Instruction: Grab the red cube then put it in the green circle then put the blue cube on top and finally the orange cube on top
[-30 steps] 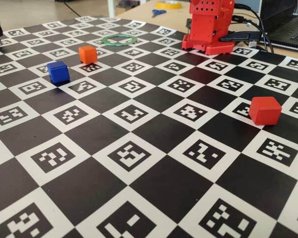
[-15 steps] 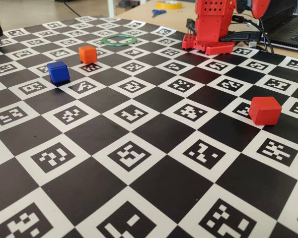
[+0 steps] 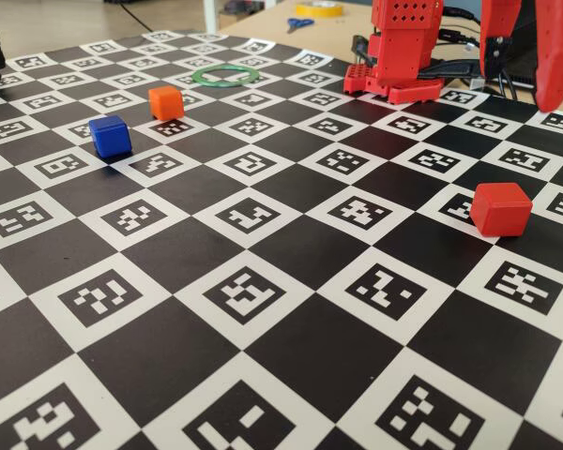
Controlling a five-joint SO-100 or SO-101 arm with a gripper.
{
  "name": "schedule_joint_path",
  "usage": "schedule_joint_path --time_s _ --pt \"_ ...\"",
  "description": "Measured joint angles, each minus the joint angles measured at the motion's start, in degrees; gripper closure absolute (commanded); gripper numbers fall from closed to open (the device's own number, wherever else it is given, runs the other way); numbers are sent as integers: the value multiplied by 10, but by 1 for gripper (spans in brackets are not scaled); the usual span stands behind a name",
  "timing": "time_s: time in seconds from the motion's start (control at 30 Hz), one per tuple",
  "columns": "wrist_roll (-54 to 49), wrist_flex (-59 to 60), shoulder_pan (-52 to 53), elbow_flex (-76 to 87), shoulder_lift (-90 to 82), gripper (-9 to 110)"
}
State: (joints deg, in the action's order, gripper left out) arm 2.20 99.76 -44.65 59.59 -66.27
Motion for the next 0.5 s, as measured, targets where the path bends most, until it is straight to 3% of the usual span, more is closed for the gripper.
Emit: schedule_joint_path --time_s 0.5 --pt "113 -19 -27 -73 82 55"
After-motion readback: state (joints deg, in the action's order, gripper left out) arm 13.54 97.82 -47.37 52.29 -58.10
